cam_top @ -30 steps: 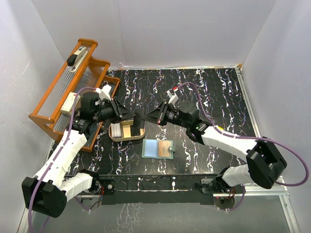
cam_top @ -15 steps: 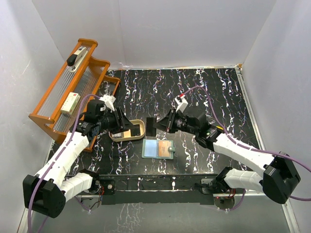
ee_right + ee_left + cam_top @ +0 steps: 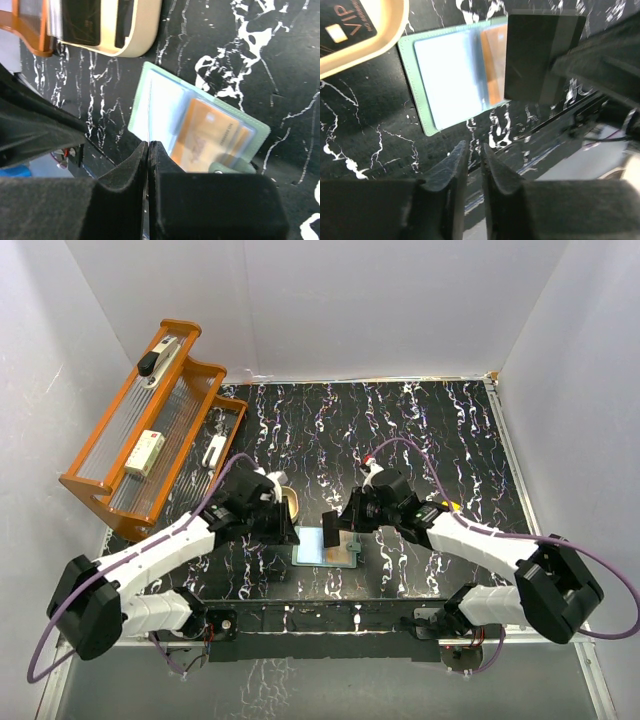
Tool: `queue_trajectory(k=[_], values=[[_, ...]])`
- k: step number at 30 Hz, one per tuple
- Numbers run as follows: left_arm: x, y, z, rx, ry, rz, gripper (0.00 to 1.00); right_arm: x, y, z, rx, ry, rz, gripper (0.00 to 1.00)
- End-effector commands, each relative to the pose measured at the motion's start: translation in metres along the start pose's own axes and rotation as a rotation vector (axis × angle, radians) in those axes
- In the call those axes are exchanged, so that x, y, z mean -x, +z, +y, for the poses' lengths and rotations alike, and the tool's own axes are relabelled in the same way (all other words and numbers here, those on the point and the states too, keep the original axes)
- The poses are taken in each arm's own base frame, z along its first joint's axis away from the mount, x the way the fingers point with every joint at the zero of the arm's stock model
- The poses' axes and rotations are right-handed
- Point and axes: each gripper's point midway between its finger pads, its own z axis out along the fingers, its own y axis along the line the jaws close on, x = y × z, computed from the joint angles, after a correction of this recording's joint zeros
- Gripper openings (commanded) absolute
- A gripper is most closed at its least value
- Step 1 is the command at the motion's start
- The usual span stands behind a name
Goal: Put the credit cards into the card holder
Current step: Insert the credit card into the card holder.
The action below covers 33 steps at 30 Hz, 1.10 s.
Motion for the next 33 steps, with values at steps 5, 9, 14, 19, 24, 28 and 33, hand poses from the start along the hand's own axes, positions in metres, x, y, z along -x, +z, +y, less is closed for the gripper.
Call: queue_trajectory(k=[5, 9, 14, 19, 24, 28, 33], values=[[-0.023, 0.034, 0.017, 0.095, 0.026, 0.001, 0.0, -0.007, 0.007, -0.017, -0.003, 0.003, 0.061, 0.0], [-0.031, 0.038, 0.031, 0.143, 0.034, 0.002, 0.0, -0.015, 0.011, -0.023, 0.004, 0.026, 0.086, 0.0], [-0.038, 0.042, 0.046, 0.175, 0.04, -0.003, 0.0, -0.022, 0.016, -0.024, 0.025, 0.06, 0.108, 0.0], [-0.045, 0.048, 0.056, 0.199, 0.046, 0.015, 0.0, -0.026, 0.02, -0.027, 0.034, 0.09, 0.124, 0.0], [-0.051, 0.053, 0.057, 0.204, 0.052, 0.034, 0.0, -0.028, 0.023, -0.031, 0.03, 0.108, 0.135, 0.0], [-0.054, 0.056, 0.057, 0.212, 0.064, 0.049, 0.0, -0.03, 0.025, -0.037, 0.03, 0.127, 0.151, 0.0], [-0.057, 0.057, 0.056, 0.213, 0.067, 0.053, 0.0, -0.032, 0.026, -0.039, 0.034, 0.137, 0.167, 0.0]])
